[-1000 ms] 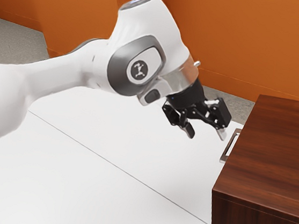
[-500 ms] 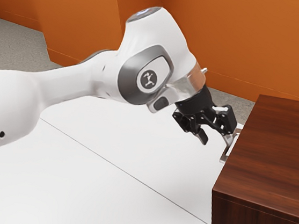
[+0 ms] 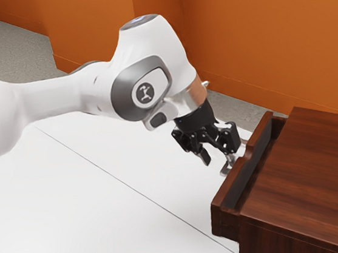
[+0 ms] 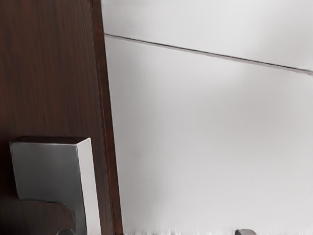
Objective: Pull the drawer handle with one arm to open the drawer
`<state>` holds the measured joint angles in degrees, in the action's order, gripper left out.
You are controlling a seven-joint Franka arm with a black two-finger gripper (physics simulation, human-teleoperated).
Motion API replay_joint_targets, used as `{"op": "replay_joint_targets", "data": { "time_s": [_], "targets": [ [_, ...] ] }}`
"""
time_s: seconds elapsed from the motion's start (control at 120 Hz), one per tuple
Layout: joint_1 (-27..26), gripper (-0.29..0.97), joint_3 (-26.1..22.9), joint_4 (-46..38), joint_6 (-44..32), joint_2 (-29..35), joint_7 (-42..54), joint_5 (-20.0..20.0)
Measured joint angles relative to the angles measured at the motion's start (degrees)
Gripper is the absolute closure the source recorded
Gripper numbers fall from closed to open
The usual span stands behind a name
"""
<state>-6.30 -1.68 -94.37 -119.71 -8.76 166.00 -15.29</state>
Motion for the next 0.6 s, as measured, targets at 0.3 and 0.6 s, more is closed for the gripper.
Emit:
{"op": "replay_joint_targets", "data": {
  "time_s": [0.3, 0.6],
  "targets": [
    [1.43, 0.25, 0.01, -3.03, -0.38, 2.64, 0.0, 0.67],
    [3.1, 0.31, -0.14, -4.9, -1.46, 3.2, 0.0, 1.54]
  ]
}}
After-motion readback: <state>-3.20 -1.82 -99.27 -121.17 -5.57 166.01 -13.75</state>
